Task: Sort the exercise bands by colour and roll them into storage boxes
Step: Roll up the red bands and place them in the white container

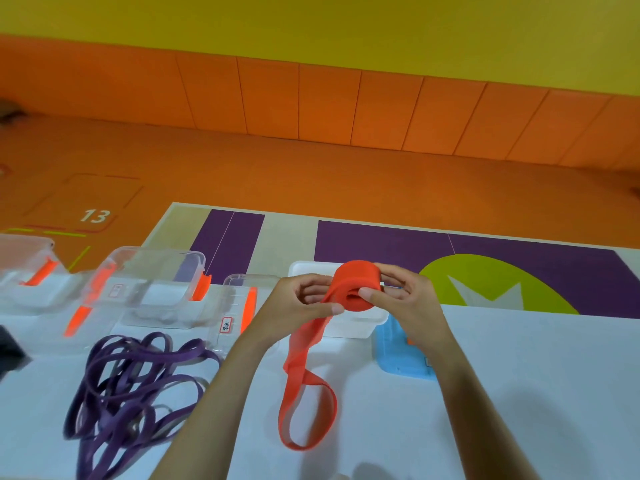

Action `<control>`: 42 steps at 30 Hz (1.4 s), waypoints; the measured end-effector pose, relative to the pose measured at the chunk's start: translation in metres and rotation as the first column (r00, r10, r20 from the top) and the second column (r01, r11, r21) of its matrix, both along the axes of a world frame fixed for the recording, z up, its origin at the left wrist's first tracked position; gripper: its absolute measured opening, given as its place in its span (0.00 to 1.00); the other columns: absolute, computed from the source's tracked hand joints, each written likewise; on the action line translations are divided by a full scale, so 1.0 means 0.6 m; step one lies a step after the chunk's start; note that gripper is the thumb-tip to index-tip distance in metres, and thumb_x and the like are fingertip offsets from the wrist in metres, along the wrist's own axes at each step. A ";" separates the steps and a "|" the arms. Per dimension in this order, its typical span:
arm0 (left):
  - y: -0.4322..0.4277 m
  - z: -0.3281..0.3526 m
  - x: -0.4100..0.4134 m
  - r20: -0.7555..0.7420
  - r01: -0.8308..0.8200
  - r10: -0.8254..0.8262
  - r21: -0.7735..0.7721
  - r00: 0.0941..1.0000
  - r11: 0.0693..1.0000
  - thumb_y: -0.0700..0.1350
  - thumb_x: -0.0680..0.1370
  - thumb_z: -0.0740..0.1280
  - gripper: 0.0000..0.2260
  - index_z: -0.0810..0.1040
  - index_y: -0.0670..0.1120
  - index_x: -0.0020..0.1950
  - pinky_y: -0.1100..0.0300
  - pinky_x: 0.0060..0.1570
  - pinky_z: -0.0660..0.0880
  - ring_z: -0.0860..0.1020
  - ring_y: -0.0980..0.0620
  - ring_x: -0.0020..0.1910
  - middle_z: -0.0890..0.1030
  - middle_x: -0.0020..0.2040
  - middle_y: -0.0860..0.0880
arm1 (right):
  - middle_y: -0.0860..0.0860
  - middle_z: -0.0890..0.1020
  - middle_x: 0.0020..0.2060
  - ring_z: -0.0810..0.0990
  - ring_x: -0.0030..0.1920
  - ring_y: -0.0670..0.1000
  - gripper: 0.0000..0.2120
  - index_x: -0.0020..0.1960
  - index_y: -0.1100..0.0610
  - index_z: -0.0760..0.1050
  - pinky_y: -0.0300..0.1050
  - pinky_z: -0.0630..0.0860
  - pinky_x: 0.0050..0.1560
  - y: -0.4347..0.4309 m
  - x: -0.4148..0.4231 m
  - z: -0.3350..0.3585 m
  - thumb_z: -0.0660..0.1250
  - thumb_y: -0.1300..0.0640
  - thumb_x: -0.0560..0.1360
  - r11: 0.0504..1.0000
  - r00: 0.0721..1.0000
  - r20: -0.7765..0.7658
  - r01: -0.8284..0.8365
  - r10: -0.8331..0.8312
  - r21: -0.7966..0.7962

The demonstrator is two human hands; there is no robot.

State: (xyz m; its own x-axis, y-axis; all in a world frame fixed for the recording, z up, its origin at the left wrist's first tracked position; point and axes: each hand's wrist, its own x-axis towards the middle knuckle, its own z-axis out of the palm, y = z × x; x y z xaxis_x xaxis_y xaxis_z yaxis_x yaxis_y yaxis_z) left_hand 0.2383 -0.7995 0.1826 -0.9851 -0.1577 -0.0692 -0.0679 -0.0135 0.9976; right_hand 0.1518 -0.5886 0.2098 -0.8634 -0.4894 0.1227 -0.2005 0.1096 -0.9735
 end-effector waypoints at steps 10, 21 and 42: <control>-0.004 0.001 0.008 -0.021 0.002 -0.003 -0.028 1.000 1.000 0.41 0.74 0.80 0.15 0.84 0.43 0.59 0.55 0.59 0.80 0.85 0.49 0.58 0.87 0.55 0.48 | 0.45 0.87 0.51 0.87 0.53 0.48 0.18 0.56 0.48 0.82 0.39 0.82 0.52 0.001 0.013 -0.010 0.80 0.61 0.70 0.999 0.998 0.057 -0.013 0.016 -0.051; 0.010 0.001 -0.001 -0.077 -0.089 0.087 -0.017 0.993 0.996 0.41 0.72 0.80 0.18 0.85 0.43 0.61 0.53 0.63 0.80 0.85 0.48 0.59 0.88 0.57 0.48 | 0.47 0.88 0.53 0.86 0.57 0.49 0.18 0.59 0.49 0.83 0.41 0.82 0.55 -0.013 0.011 -0.006 0.80 0.56 0.70 0.993 0.999 0.034 0.024 -0.021 -0.116; -0.009 0.022 -0.009 -0.043 -0.060 0.053 -0.185 0.998 0.981 0.47 0.70 0.83 0.21 0.84 0.50 0.62 0.54 0.62 0.82 0.85 0.52 0.58 0.87 0.56 0.53 | 0.35 0.85 0.52 0.83 0.57 0.41 0.24 0.57 0.39 0.80 0.36 0.79 0.58 0.005 -0.041 0.008 0.82 0.43 0.63 0.956 0.982 -0.123 -0.101 0.140 0.274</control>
State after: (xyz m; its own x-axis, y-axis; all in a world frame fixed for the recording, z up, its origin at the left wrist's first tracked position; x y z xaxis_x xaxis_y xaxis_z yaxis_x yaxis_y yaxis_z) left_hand 0.2327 -0.8048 0.1955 -0.9755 -0.2201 0.0037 -0.0345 0.1696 0.9849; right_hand 0.1274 -0.5854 0.2144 -0.7795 -0.6200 0.0893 -0.3603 0.3271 -0.8736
